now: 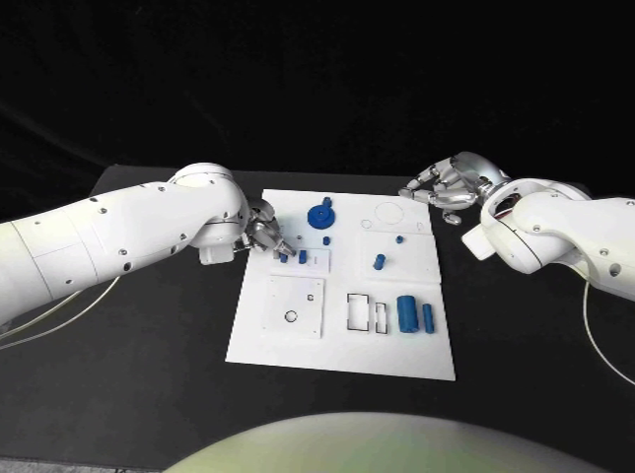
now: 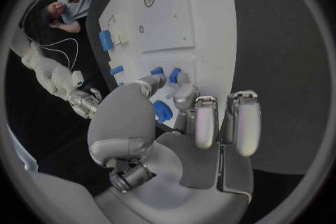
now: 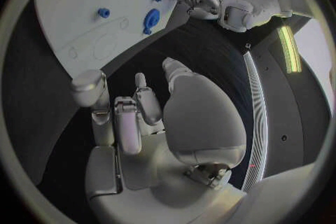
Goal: Assemble the parts on the task board
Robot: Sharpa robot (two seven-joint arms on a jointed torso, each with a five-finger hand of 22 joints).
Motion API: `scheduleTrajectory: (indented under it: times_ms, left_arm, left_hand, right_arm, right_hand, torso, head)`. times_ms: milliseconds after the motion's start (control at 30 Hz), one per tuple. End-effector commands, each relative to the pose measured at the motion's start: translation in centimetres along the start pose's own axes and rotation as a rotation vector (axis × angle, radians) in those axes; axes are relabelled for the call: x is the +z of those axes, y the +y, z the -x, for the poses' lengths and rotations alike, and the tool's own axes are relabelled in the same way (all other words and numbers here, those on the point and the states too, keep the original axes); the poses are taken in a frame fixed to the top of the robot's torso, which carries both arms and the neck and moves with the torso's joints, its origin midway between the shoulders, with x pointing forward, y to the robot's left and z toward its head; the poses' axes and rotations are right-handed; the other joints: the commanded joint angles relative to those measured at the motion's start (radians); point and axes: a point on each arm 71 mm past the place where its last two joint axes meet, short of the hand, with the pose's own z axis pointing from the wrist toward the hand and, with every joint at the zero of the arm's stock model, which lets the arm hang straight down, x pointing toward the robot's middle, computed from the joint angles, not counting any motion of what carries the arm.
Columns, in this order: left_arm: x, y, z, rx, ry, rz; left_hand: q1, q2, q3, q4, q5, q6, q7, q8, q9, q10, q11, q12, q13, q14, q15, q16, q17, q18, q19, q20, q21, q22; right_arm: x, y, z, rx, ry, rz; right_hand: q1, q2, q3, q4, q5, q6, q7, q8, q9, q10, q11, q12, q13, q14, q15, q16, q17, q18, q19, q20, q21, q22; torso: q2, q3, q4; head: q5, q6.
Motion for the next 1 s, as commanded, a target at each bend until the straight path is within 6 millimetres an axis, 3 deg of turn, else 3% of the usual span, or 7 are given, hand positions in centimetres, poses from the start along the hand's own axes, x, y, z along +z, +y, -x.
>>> scheduleTrajectory:
  times_ms: [33, 167, 233, 300, 433, 733, 1000]
  left_arm:
    - [-0.2, -0.1, 0.2, -0.040, -0.035, -0.024]
    - [-0.7, -0.1, 0.7, -0.086, -0.079, -0.058]
    - [-0.9, -0.1, 1.0, -0.119, -0.098, -0.093]
    - [-1.1, -0.2, 1.4, -0.168, -0.118, -0.140]
    - [-1.6, -0.5, 2.0, -0.245, -0.171, -0.248]
    - [-2.7, -2.3, 3.1, -0.262, -0.328, -0.497]
    - [-3.0, -4.5, 2.8, -0.023, -0.476, -0.633]
  left_hand:
    - [0.006, 0.006, -0.003, 0.009, 0.011, -0.002, 0.006, 0.001, 0.002, -0.004, -0.001, 0.004, 0.003, 0.104, -0.001, -0.001, 0.255, -0.016, 0.073, -0.001, -0.002, 0.234]
    - [0.007, 0.002, -0.017, 0.021, 0.025, -0.009, 0.009, 0.000, 0.004, -0.007, 0.001, 0.003, 0.000, 0.104, -0.001, -0.001, 0.254, -0.015, 0.072, -0.001, -0.004, 0.232]
    - [0.023, -0.004, -0.042, 0.035, 0.092, -0.033, 0.015, -0.007, 0.007, -0.032, 0.006, -0.019, -0.029, 0.100, 0.003, -0.010, 0.239, -0.010, 0.061, 0.002, -0.021, 0.222]
    - [0.053, 0.001, -0.062, 0.035, 0.142, -0.089, 0.033, -0.035, -0.003, -0.146, 0.022, -0.145, -0.199, 0.089, 0.014, -0.035, 0.195, 0.003, 0.031, 0.010, -0.068, 0.193]
    - [0.100, 0.001, -0.095, 0.035, 0.167, -0.138, 0.054, -0.047, -0.014, -0.264, 0.041, -0.266, -0.347, 0.060, 0.030, -0.107, 0.090, 0.032, -0.036, 0.027, -0.183, 0.122]
    - [0.289, -0.002, -0.105, 0.002, 0.110, -0.185, 0.098, -0.084, -0.091, -0.400, 0.084, -0.358, -0.435, -0.101, 0.071, -0.378, -0.236, 0.110, -0.249, 0.065, -0.595, -0.125]
    - [0.389, -0.028, -0.035, -0.045, 0.011, -0.150, 0.127, -0.170, -0.184, -0.482, 0.120, -0.489, -0.555, -0.228, 0.099, -0.508, -0.385, 0.134, -0.351, 0.092, -0.791, -0.231]
  right_arm:
    - [0.0, 0.0, 0.0, -0.004, 0.001, 0.010]
    - [0.0, 0.0, 0.0, -0.004, 0.000, 0.009]
    - [0.0, 0.0, 0.0, -0.005, -0.001, 0.008]
    - [0.1, -0.1, 0.1, -0.005, -0.002, 0.007]
    - [0.1, -0.2, 0.1, -0.005, -0.005, 0.005]
    - [0.2, -0.4, 0.2, -0.006, -0.011, -0.001]
    - [0.2, -0.6, 0.1, -0.005, -0.012, -0.003]
  right_hand:
    - [-0.011, -0.002, -0.006, -0.002, 0.002, -0.007, 0.003, 0.007, 0.002, 0.001, -0.002, -0.002, -0.003, 0.086, -0.007, -0.007, 0.188, 0.019, -0.001, -0.005, -0.010, -0.003]
    - [-0.011, -0.002, -0.007, -0.002, 0.002, -0.007, 0.003, 0.007, 0.002, -0.001, -0.002, -0.005, -0.006, 0.085, -0.007, -0.007, 0.187, 0.020, -0.002, -0.005, -0.013, -0.005]
    - [-0.011, -0.002, -0.007, -0.002, 0.002, -0.007, 0.003, 0.007, 0.002, -0.001, -0.002, -0.005, -0.006, 0.085, -0.007, -0.007, 0.187, 0.020, -0.002, -0.005, -0.013, -0.005]
    - [-0.011, -0.002, -0.007, -0.002, 0.002, -0.008, 0.003, 0.006, 0.002, -0.006, -0.002, -0.010, -0.013, 0.085, -0.007, -0.008, 0.185, 0.020, -0.003, -0.005, -0.016, -0.008]
    - [-0.011, -0.002, -0.007, -0.003, 0.003, -0.008, 0.003, 0.006, 0.002, -0.012, -0.002, -0.016, -0.021, 0.085, -0.007, -0.008, 0.185, 0.021, -0.004, -0.005, -0.018, -0.009]
    - [-0.008, -0.002, -0.006, -0.005, 0.004, -0.010, 0.003, 0.006, 0.002, -0.021, -0.002, -0.026, -0.033, 0.084, -0.007, -0.009, 0.184, 0.021, -0.005, -0.005, -0.021, -0.011]
    - [-0.006, 0.000, -0.005, -0.006, 0.005, -0.012, 0.003, 0.006, 0.003, -0.025, -0.001, -0.030, -0.038, 0.084, -0.007, -0.010, 0.182, 0.021, -0.006, -0.005, -0.024, -0.013]
  torso:
    - [-0.001, -0.0004, 0.0008]
    - [-0.001, 0.0003, 0.0010]
    - [-0.002, 0.0005, 0.0016]
    - [-0.003, 0.0010, 0.0023]
    - [-0.002, 0.0006, 0.0011]
    - [-0.001, 0.0012, 0.0003]
    - [0.002, -0.0001, -0.0009]
  head:
    - [-0.001, 0.001]
    - [-0.001, 0.003]
    - [-0.001, 0.004]
    - [-0.001, 0.005]
    - [-0.001, 0.010]
    - [0.000, 0.019]
    - [-0.006, 0.026]
